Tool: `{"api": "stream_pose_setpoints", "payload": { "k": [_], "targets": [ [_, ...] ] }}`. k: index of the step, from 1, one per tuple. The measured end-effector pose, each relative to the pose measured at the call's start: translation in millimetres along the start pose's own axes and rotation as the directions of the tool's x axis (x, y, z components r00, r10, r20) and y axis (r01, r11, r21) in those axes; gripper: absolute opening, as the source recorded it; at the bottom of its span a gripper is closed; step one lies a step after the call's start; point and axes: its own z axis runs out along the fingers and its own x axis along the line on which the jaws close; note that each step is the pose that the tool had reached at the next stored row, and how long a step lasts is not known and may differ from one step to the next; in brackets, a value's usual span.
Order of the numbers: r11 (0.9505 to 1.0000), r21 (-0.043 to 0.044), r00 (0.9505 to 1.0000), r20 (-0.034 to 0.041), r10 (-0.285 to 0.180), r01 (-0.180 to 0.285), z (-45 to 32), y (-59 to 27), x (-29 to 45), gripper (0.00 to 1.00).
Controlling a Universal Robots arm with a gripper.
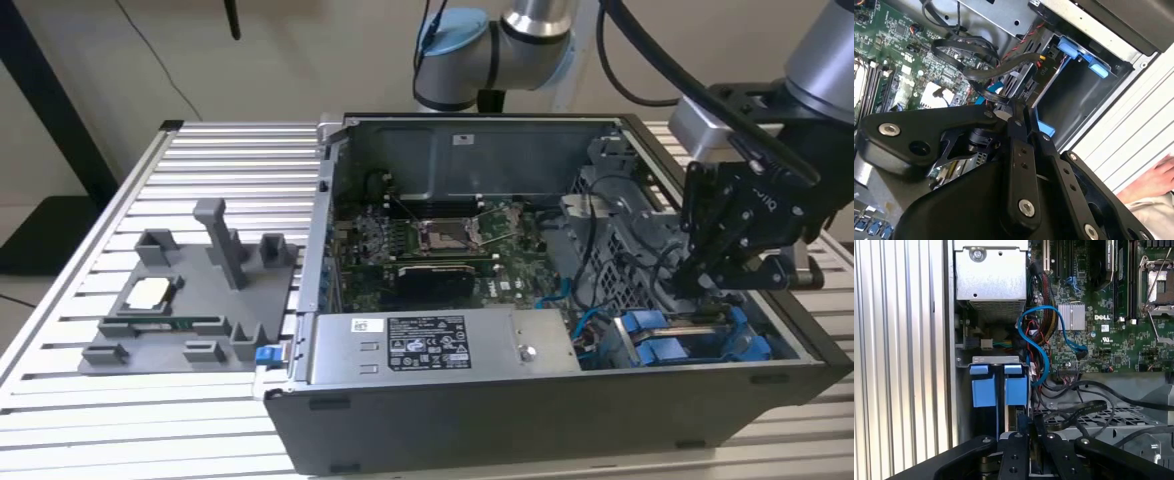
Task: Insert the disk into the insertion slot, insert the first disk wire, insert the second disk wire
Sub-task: 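Insert the second disk wire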
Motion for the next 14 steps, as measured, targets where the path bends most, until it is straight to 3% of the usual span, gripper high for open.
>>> {"api": "stream_pose_setpoints", "payload": {
  "k": [14],
  "targets": [
    [1.0000, 0.0028, 1.0000, -0.0001, 0.000, 0.000, 5.8, -0.1, 0.3, 0.16]
  ]
}}
